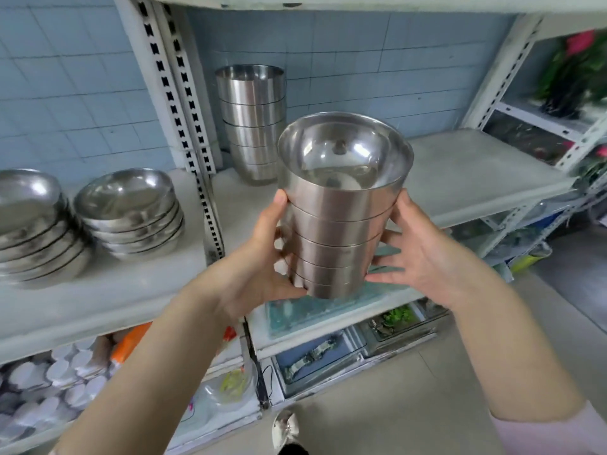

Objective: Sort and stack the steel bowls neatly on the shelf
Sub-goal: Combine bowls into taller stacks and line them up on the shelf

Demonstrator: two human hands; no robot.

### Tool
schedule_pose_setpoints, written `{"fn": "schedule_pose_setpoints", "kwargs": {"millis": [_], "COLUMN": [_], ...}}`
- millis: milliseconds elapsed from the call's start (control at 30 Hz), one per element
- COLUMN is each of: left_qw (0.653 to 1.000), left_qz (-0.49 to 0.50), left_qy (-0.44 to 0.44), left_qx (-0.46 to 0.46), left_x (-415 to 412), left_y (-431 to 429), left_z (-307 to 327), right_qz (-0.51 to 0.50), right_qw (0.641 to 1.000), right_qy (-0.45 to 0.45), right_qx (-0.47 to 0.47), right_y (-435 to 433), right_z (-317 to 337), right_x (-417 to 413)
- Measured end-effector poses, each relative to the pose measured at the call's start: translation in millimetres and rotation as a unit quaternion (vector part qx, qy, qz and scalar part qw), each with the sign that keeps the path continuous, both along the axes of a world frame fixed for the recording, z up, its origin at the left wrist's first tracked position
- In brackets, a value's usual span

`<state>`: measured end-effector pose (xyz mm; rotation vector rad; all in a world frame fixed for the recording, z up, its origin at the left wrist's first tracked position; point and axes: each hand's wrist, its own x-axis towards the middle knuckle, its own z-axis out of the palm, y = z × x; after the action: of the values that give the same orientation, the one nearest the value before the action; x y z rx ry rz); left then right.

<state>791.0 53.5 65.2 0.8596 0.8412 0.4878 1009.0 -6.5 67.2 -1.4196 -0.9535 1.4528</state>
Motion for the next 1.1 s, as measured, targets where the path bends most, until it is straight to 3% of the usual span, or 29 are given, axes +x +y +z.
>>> {"fn": "schedule_pose_setpoints", "kwargs": {"millis": [233, 433, 700, 900, 1100], "left_qw": [0.999, 0.996, 0.993, 0.957, 0.914], "left_qz": [0.009, 0.001, 0.092, 0.151, 0.213], "left_qy": [-0.05, 0.038, 0.065, 0.227, 0.23], "left_qx": [-0.004, 0.078, 0.025, 0.099, 0.257], "left_x": [52.3, 86.2, 132.5, 152.7, 163.8], "left_y": [61.3, 106.6, 140.1, 148.3, 130.1], "left_z": [-2.7, -5.2, -6.0, -23.2, -62.3], "right_qz": [0.008, 0.033, 0.114, 0.181, 0.184], "right_qw": [0.999, 0.999, 0.993, 0.982, 0.961], "right_qy": [-0.035, 0.0, 0.013, -0.027, -0.049], "right_qx": [0.011, -0.016, -0.011, 0.049, 0.198], "right_y": [64.4, 124.7, 197.7, 221.1, 227.2], "right_z": [8.1, 2.1, -10.0, -21.5, -21.2], "right_x": [50.2, 88.0, 136.6, 162.8, 169.0]}}
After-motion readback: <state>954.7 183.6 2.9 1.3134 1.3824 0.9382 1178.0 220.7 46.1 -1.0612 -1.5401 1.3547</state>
